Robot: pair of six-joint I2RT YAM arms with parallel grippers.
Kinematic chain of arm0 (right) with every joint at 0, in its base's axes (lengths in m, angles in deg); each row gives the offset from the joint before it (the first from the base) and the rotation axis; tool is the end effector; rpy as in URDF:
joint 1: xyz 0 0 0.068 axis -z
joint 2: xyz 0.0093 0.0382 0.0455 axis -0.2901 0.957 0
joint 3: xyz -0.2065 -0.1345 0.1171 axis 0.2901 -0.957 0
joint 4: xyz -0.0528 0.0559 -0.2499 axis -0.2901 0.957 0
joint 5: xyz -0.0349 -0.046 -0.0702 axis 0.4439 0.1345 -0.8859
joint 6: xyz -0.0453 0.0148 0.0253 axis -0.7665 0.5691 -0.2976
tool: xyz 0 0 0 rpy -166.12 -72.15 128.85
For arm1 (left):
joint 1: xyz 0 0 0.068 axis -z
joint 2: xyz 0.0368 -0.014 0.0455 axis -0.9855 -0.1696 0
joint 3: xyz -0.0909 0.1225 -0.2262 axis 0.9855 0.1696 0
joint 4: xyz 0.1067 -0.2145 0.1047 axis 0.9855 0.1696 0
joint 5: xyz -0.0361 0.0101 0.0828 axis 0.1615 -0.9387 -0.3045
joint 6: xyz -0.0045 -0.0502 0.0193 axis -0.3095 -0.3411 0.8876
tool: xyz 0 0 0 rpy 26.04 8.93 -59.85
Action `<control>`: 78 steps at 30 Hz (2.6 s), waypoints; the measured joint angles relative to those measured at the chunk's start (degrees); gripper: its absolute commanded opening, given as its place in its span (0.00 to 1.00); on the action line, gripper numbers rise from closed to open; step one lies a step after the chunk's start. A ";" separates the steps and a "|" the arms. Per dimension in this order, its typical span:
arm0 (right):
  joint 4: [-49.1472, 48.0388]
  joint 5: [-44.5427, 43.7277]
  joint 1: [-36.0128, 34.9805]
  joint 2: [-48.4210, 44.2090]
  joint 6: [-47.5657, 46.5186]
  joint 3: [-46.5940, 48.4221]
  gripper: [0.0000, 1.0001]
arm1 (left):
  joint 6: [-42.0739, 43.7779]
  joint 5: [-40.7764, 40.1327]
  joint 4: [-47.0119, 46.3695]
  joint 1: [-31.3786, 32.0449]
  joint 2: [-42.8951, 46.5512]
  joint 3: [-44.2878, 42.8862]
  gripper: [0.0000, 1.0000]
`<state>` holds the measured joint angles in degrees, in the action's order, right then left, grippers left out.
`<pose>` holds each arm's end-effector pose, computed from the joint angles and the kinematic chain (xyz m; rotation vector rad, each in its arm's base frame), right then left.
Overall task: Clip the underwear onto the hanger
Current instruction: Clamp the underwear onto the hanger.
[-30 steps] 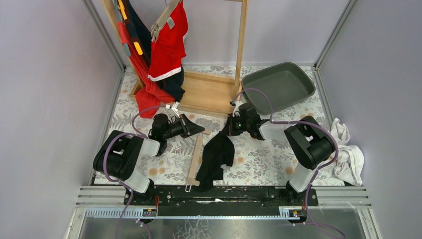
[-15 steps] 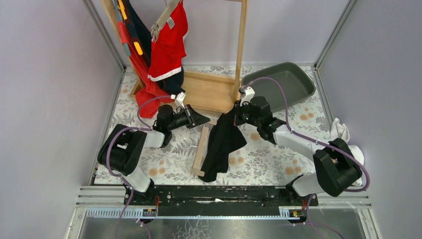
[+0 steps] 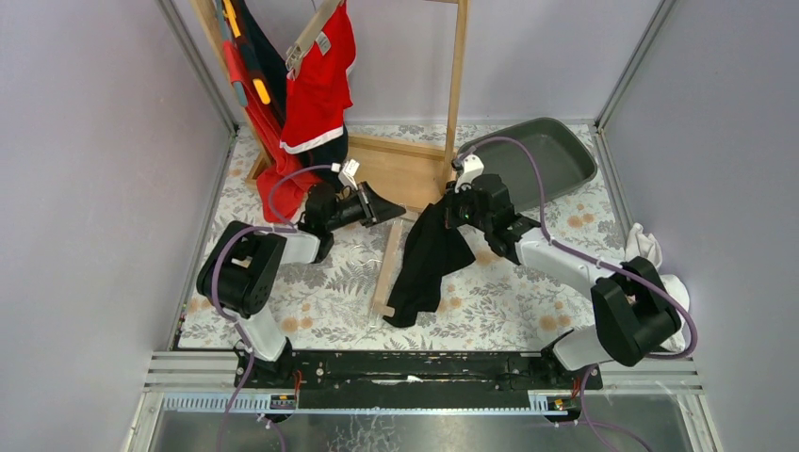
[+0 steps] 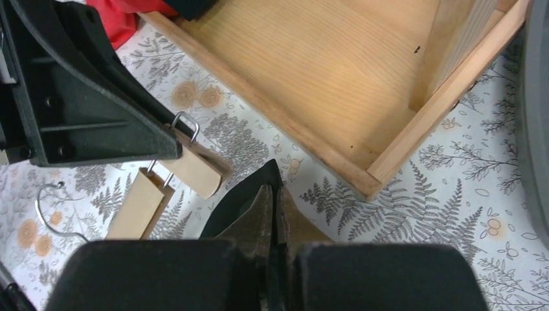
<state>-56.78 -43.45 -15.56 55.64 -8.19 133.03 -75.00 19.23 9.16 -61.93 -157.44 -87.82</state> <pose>0.2708 0.1768 0.2527 -0.3238 1.9224 0.7040 0.3131 -0.1280 0.1845 0.0238 1.9037 -1.4856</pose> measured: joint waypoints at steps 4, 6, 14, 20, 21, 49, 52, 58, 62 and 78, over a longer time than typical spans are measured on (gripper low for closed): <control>-0.11 -0.17 1.05 3.28 -0.76 1.97 0.00 | 0.00 0.02 -0.15 -0.02 -2.23 -0.13 0.00; -0.15 -0.15 1.55 5.27 -0.96 3.10 0.00 | -0.07 0.04 -0.70 -0.02 -3.74 -0.87 0.00; -1.29 0.85 3.06 14.84 -1.07 8.50 0.50 | -1.22 0.02 -3.04 -0.44 -8.61 -2.69 0.00; -2.73 3.56 4.98 17.94 -0.85 10.34 0.57 | -2.43 0.44 -5.31 -1.70 -10.67 -2.67 0.00; -2.73 3.93 5.22 17.94 -0.79 10.36 0.57 | -2.58 0.52 -5.73 -1.95 -10.82 -2.67 0.00; 2.99 3.37 2.91 11.47 -4.24 1.11 0.57 | -1.05 1.22 -1.57 -2.67 -7.85 0.70 0.00; 3.52 3.41 2.91 9.84 -4.17 0.52 0.58 | 1.62 1.07 3.58 -2.67 -4.55 1.22 0.00; 3.52 5.33 2.73 9.38 -4.22 0.52 0.58 | 4.68 1.60 9.14 -2.73 0.20 3.28 0.00; 3.50 7.06 1.84 9.62 -4.57 0.98 0.58 | 5.42 2.40 10.62 -2.73 0.28 5.01 0.00; 3.80 11.17 -2.62 20.76 -8.20 7.72 0.58 | 6.51 4.17 11.98 -2.99 0.76 7.37 0.00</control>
<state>-52.98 -32.28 -18.19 76.41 -16.39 140.74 -68.48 23.41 21.14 -64.93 -156.67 -80.46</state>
